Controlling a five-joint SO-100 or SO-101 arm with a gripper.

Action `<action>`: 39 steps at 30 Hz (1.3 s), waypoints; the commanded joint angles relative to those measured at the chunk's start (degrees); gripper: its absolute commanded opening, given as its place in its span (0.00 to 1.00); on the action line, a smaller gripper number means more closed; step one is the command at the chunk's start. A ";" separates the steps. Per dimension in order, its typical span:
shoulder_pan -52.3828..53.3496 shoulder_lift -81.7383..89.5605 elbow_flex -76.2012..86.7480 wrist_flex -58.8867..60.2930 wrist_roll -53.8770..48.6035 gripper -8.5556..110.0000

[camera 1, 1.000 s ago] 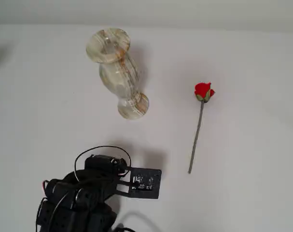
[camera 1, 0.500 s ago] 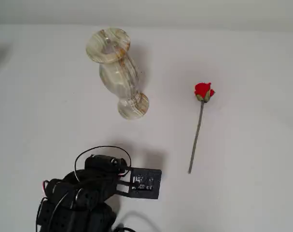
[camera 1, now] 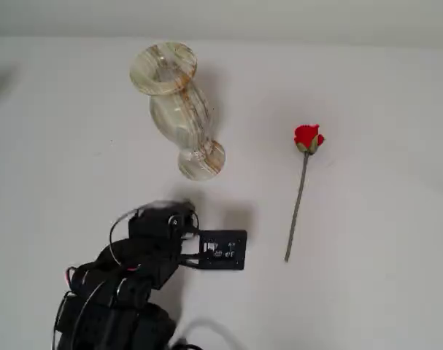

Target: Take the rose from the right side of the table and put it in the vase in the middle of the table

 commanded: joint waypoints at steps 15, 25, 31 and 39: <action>12.74 -106.79 -103.36 22.68 30.94 0.19; 17.84 -150.47 -174.02 46.85 35.24 0.22; 19.16 -153.81 -173.94 44.21 37.27 0.22; 18.37 -156.88 -173.94 42.45 37.79 0.21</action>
